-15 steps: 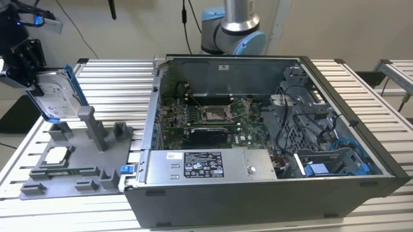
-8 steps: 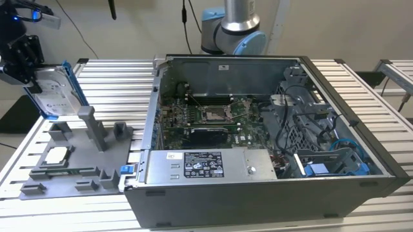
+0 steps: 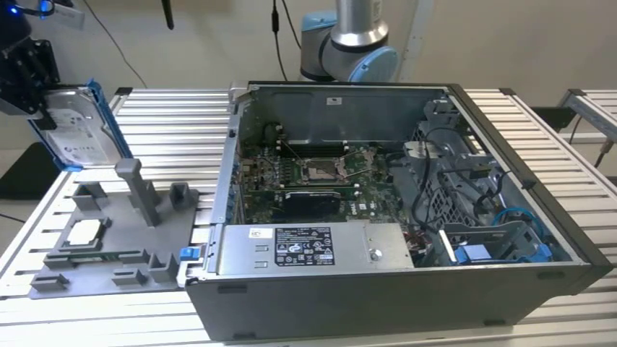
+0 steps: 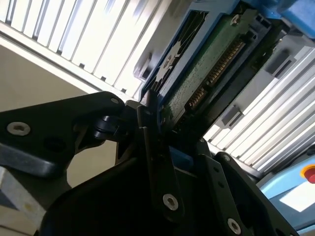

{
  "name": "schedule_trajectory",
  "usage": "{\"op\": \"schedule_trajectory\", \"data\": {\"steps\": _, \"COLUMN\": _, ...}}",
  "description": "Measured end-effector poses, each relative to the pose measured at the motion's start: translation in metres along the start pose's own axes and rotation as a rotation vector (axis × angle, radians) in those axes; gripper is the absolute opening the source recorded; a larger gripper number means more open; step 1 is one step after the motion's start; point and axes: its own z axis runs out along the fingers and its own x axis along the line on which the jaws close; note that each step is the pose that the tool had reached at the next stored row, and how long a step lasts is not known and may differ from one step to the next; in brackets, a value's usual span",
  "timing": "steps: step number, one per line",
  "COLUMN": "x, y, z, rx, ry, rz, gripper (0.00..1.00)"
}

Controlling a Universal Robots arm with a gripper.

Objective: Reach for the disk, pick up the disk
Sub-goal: 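Pick up the disk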

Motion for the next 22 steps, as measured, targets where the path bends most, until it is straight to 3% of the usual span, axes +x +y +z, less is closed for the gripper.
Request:
{"op": "schedule_trajectory", "data": {"steps": 7, "x": -0.0007, "y": 0.0001, "z": -0.0147, "rx": 0.0, "ry": 0.0, "rz": 0.0, "gripper": 0.0}}
{"op": "schedule_trajectory", "data": {"steps": 22, "x": -0.0013, "y": 0.0002, "z": -0.0278, "rx": 0.0001, "ry": 0.0, "rz": 0.0, "gripper": 0.0}}
